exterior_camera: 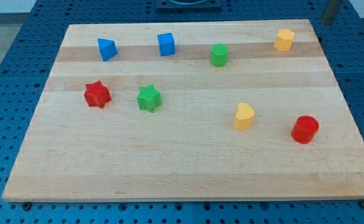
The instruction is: Point your arm to the green circle
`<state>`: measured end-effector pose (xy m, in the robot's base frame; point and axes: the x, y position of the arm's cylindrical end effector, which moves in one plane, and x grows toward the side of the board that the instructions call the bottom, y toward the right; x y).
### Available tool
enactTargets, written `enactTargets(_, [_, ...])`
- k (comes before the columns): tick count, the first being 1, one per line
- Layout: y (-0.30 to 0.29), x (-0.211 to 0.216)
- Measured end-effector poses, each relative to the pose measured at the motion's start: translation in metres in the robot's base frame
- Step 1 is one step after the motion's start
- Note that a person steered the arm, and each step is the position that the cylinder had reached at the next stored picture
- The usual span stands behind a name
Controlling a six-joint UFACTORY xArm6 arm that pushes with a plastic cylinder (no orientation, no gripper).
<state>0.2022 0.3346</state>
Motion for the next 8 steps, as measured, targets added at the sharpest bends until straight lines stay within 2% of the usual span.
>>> enactTargets(3, [-0.012,-0.003])
enactTargets(4, [-0.085,-0.007])
enactTargets(6, [-0.100,-0.007])
enactTargets(8, [-0.215,-0.007])
